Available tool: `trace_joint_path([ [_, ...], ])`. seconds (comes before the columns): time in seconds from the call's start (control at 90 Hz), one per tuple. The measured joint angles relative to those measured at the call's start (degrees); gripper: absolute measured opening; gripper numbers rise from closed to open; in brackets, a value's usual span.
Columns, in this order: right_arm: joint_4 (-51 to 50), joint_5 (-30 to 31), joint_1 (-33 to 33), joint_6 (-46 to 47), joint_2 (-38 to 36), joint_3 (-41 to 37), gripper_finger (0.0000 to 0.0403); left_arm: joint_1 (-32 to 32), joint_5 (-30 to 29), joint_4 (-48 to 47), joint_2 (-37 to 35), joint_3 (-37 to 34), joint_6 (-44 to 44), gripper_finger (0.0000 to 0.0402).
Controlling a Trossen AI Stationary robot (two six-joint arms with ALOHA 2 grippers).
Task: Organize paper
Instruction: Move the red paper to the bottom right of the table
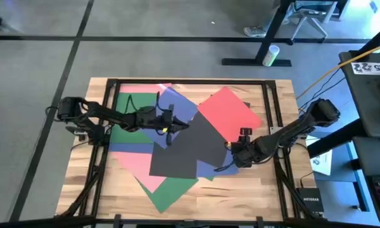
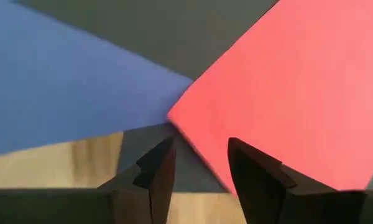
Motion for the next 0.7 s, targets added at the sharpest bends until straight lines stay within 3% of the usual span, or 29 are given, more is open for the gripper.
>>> trace_joint_path([
  [0.7,4.52,0.13,0.00,-4.48,0.37,-3.08,0.0112,-0.05,0.02,-1.78,0.00,0.02,1.10,0.0000],
])
